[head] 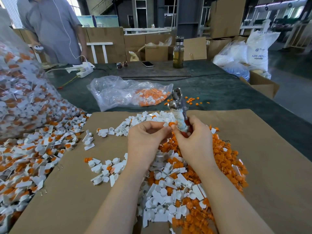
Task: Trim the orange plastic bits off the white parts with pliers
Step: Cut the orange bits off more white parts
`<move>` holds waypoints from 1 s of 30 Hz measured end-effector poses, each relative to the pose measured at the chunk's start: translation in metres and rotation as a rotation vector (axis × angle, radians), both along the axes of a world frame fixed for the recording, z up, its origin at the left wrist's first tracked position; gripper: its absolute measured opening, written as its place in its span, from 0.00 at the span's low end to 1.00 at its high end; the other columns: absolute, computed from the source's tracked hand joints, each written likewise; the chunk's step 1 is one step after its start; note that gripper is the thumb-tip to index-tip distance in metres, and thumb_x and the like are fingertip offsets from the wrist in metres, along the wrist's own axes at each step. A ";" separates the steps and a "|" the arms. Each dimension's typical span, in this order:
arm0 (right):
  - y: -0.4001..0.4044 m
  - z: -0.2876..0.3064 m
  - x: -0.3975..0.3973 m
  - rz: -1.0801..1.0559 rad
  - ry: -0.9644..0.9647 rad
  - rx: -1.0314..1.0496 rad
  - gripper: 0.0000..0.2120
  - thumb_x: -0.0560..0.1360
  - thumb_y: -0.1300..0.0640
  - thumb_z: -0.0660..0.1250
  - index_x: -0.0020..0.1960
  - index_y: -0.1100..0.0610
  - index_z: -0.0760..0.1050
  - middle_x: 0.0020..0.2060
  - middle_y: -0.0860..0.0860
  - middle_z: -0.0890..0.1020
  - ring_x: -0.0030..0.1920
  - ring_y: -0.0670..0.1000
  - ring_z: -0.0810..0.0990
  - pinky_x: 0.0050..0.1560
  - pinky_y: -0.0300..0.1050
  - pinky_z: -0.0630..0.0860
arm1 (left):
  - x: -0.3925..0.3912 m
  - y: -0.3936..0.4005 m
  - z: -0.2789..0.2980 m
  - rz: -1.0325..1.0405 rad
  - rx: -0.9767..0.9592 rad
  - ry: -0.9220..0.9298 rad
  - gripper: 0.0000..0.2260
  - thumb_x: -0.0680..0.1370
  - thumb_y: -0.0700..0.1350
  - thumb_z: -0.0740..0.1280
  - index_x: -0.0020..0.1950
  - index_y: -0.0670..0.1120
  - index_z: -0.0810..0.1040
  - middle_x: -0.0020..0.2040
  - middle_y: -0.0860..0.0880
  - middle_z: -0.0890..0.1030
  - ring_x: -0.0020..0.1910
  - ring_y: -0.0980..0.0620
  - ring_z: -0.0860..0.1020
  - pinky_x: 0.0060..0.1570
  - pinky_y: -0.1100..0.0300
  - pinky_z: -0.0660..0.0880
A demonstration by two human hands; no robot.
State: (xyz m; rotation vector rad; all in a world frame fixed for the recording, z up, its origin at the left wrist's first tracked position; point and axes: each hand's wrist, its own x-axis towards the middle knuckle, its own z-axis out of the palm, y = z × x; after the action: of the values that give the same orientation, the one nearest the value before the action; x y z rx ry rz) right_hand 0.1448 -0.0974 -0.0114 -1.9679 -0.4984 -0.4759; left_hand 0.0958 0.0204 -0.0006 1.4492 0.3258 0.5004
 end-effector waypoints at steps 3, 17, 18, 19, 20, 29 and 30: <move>-0.001 0.000 0.000 0.001 -0.001 -0.009 0.07 0.74 0.54 0.72 0.47 0.49 0.74 0.35 0.38 0.76 0.36 0.39 0.77 0.33 0.30 0.71 | -0.001 -0.001 0.001 0.025 0.075 0.009 0.05 0.70 0.40 0.78 0.41 0.47 0.84 0.36 0.48 0.86 0.36 0.51 0.85 0.38 0.63 0.82; -0.001 0.001 0.002 0.033 0.014 -0.077 0.05 0.73 0.58 0.71 0.48 0.52 0.76 0.34 0.40 0.76 0.35 0.42 0.76 0.34 0.35 0.69 | 0.000 -0.004 0.003 0.103 0.162 0.020 0.04 0.71 0.42 0.78 0.41 0.49 0.85 0.36 0.50 0.85 0.36 0.51 0.83 0.38 0.63 0.81; -0.002 0.001 0.003 0.050 0.020 -0.081 0.06 0.73 0.59 0.70 0.48 0.53 0.77 0.35 0.41 0.77 0.36 0.43 0.77 0.34 0.36 0.70 | 0.000 -0.004 0.002 0.112 0.161 0.020 0.04 0.71 0.43 0.78 0.41 0.49 0.85 0.36 0.50 0.85 0.37 0.49 0.84 0.39 0.62 0.81; -0.002 0.002 0.003 0.066 0.024 -0.088 0.06 0.73 0.60 0.70 0.48 0.53 0.77 0.35 0.42 0.77 0.36 0.44 0.77 0.34 0.37 0.71 | 0.001 -0.004 0.001 0.123 0.162 0.017 0.04 0.71 0.43 0.78 0.40 0.49 0.84 0.35 0.50 0.85 0.37 0.49 0.84 0.39 0.61 0.82; -0.002 0.002 0.003 0.082 0.029 -0.098 0.06 0.73 0.60 0.70 0.48 0.52 0.77 0.34 0.43 0.78 0.35 0.44 0.77 0.33 0.37 0.71 | 0.001 -0.003 0.000 0.134 0.168 0.014 0.04 0.71 0.44 0.78 0.39 0.50 0.84 0.35 0.50 0.85 0.37 0.50 0.84 0.38 0.61 0.81; -0.020 0.009 0.008 0.259 0.241 -0.125 0.06 0.75 0.56 0.69 0.51 0.50 0.76 0.39 0.43 0.79 0.39 0.41 0.77 0.38 0.40 0.74 | 0.003 0.007 -0.001 0.140 0.103 -0.031 0.03 0.74 0.39 0.75 0.43 0.46 0.83 0.36 0.50 0.86 0.37 0.55 0.85 0.38 0.66 0.80; -0.022 0.010 0.008 0.276 0.257 -0.147 0.05 0.75 0.56 0.69 0.50 0.50 0.76 0.38 0.43 0.78 0.39 0.41 0.77 0.38 0.41 0.73 | 0.003 0.008 -0.001 0.137 0.087 -0.045 0.03 0.74 0.39 0.75 0.44 0.45 0.83 0.37 0.50 0.86 0.36 0.55 0.85 0.37 0.67 0.79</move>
State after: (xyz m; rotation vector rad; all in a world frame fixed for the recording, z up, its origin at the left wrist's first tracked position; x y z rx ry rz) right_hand 0.1527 -0.1198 -0.0016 -2.0235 -0.6414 -0.0118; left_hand 0.0983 0.0283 -0.0018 1.5041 0.3731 0.6638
